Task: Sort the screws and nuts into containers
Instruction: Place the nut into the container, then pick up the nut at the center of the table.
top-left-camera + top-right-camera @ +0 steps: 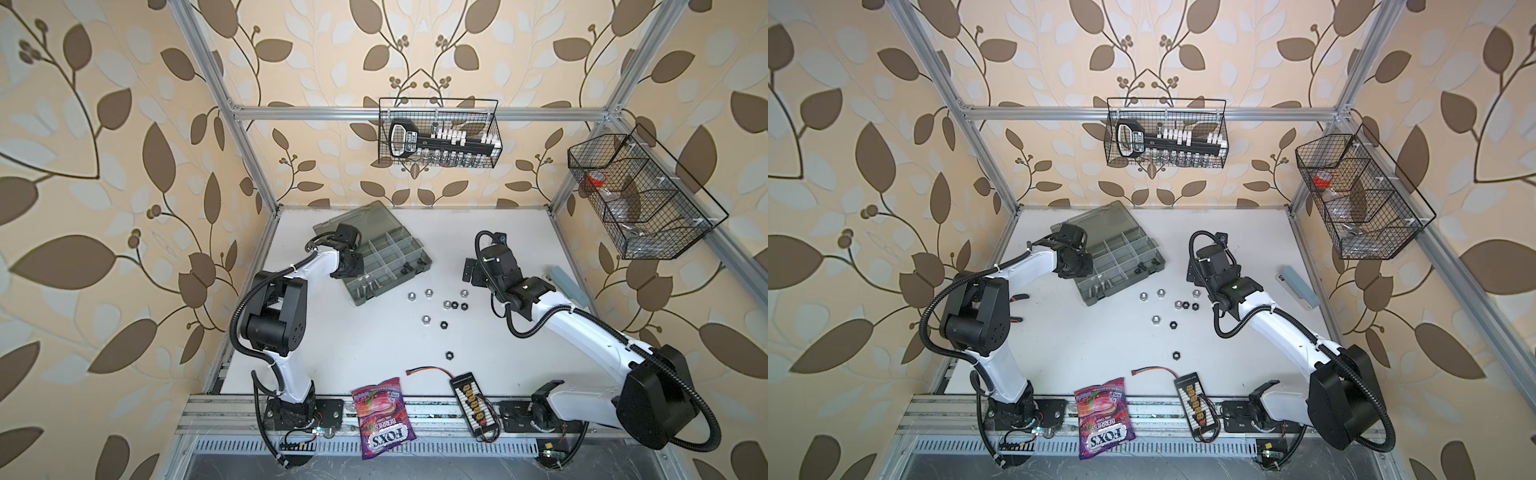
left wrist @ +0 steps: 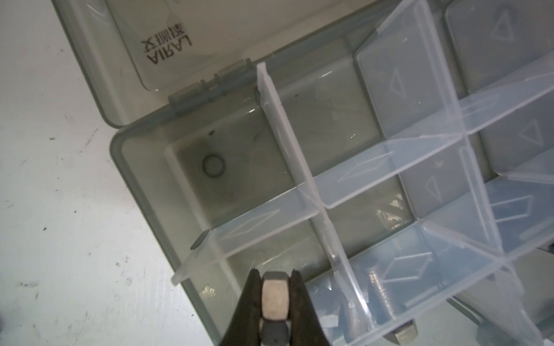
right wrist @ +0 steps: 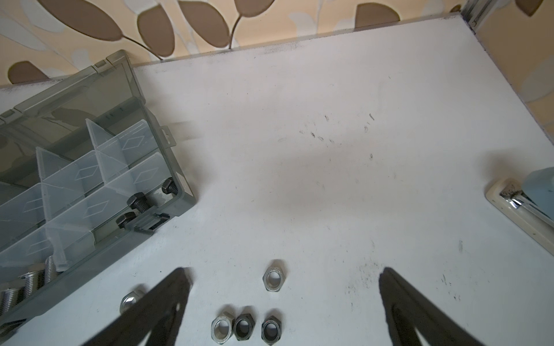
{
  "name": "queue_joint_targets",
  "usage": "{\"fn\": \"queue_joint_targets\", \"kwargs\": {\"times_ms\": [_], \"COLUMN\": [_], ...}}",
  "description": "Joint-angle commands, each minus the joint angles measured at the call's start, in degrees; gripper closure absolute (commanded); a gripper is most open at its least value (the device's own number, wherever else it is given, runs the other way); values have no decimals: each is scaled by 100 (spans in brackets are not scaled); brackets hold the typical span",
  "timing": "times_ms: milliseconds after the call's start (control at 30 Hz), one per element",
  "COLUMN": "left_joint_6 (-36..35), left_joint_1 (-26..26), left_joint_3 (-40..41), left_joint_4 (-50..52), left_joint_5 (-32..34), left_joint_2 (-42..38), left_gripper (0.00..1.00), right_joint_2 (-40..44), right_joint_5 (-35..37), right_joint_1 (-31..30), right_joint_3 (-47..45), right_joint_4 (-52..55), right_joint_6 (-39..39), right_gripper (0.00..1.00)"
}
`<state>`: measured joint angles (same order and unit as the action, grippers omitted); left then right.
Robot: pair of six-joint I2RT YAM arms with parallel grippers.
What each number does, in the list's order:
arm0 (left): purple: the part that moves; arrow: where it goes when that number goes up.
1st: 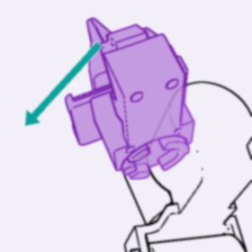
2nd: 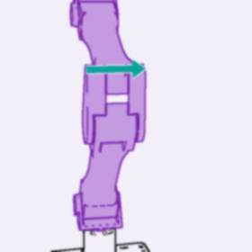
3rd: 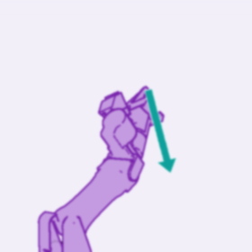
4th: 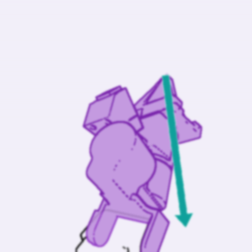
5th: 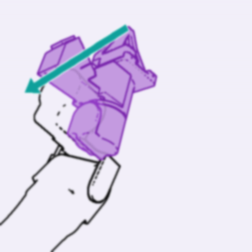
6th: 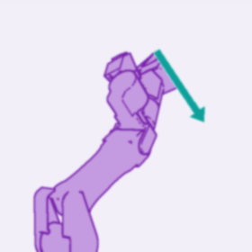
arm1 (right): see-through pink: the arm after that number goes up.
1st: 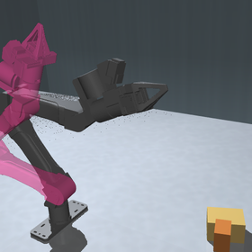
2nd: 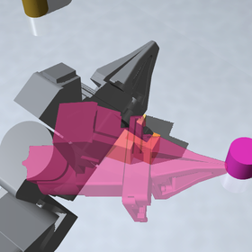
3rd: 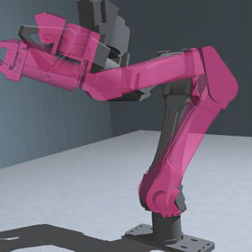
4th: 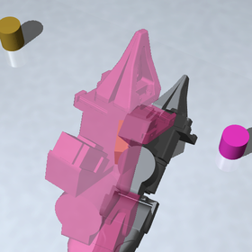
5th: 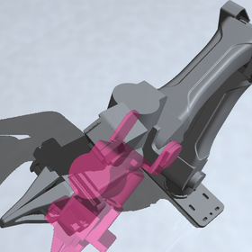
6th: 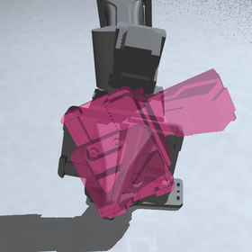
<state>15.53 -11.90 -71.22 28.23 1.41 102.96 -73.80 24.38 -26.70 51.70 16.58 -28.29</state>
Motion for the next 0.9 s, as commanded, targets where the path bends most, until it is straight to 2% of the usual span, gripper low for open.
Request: {"fn": "queue_joint_targets", "kwargs": {"times_ms": [0,200,500,567,700,867], "left_joint_6": [94,78,219,296,373,372], "left_joint_1": [48,47,-125,-370,-1273,-2086], "left_joint_3": [3,1,185,233,304,418], "left_joint_4": [-104,-62,7,50,72,-125], "left_joint_5": [-127,-144,-326,-226,210,172], "left_joint_2": [31,-121,-694,-911,-1247,-1238], "left_gripper": [80,74,73,73,69,57], "right_joint_2": [138,173,235,245,302,380], "right_joint_5": [31,31,60,85,165,-83], "right_joint_1": [14,14,9,14,49,320], "right_joint_3": [-125,-134,-157,-177,-241,-343], "right_joint_4": [85,91,106,108,126,254], "right_joint_6": [-49,-62,-61,-82,-198,-307], "right_gripper": [0,0,0,0,0,0]}}
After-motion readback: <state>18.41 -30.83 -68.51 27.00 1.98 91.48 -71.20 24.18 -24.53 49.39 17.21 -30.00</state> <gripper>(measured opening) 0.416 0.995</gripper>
